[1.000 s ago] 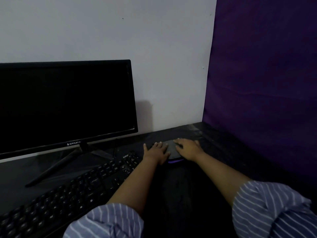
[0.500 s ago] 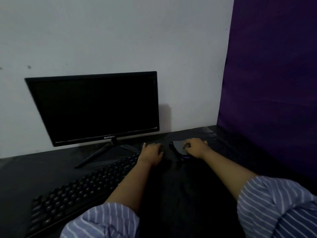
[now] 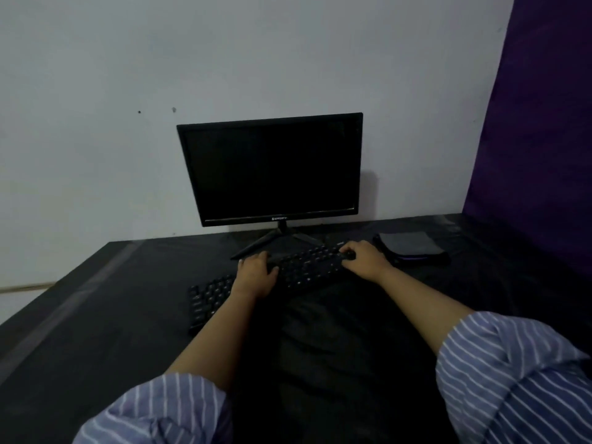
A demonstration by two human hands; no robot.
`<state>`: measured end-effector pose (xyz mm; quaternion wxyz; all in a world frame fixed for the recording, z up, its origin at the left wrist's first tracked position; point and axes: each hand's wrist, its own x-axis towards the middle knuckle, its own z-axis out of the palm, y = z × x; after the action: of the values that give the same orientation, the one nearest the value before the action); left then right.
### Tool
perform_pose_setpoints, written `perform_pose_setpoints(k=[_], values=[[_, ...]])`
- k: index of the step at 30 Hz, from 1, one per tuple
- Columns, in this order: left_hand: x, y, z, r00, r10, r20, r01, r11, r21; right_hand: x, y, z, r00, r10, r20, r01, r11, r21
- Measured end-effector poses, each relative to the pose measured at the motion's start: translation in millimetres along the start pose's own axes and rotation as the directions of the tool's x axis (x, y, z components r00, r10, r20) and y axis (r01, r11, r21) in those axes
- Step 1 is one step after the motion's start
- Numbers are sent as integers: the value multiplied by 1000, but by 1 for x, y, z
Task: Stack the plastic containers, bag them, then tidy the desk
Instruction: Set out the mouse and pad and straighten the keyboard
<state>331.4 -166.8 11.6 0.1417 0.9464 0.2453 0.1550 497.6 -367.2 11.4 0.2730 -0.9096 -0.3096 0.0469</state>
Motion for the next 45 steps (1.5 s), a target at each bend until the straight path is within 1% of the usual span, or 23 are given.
perform_pose_setpoints(k=[3,6,8,11,19,21,22,26,29,32,37,39,45], values=[[-21,-26,-9,999,-50,-23,50,999,11,-7,-10,12,1000,10,2,-10,999,-38],[-40,-50,-16,992,-129,3,129,989,67,-11,-14,19,999,37,-18,-38,996,-76],[-52,-64,-20,979,-202,36,197,974,113,-14,-12,22,997,70,-27,-72,996,-61],[-65,-75,-24,958,-282,55,273,952,135,-17,-6,24,991,131,-14,-131,990,-47],[-79,-78,-21,884,-465,46,462,884,72,-18,-1,23,977,213,21,-211,975,-61],[-80,-80,-21,861,-505,64,504,863,27,-16,1,22,971,234,44,-232,972,-47],[-81,-82,-20,854,-515,70,516,857,5,-16,2,22,969,241,53,-238,970,-43],[-80,-85,-18,865,-501,32,502,864,-29,-11,5,20,965,250,84,-247,968,-40],[-80,-84,-22,849,-527,44,527,850,6,-7,7,18,961,259,97,-257,966,-36],[-77,-81,-28,819,-570,58,570,821,30,-5,9,19,958,268,98,-266,963,-30],[-68,-82,-36,743,-655,140,668,738,-92,2,9,15,952,290,97,-291,957,-4],[-65,-84,-39,720,-672,176,693,712,-115,4,8,12,948,304,92,-306,952,10],[-59,-86,-42,728,-650,220,671,741,-35,14,6,6,936,341,93,-342,940,-2]])
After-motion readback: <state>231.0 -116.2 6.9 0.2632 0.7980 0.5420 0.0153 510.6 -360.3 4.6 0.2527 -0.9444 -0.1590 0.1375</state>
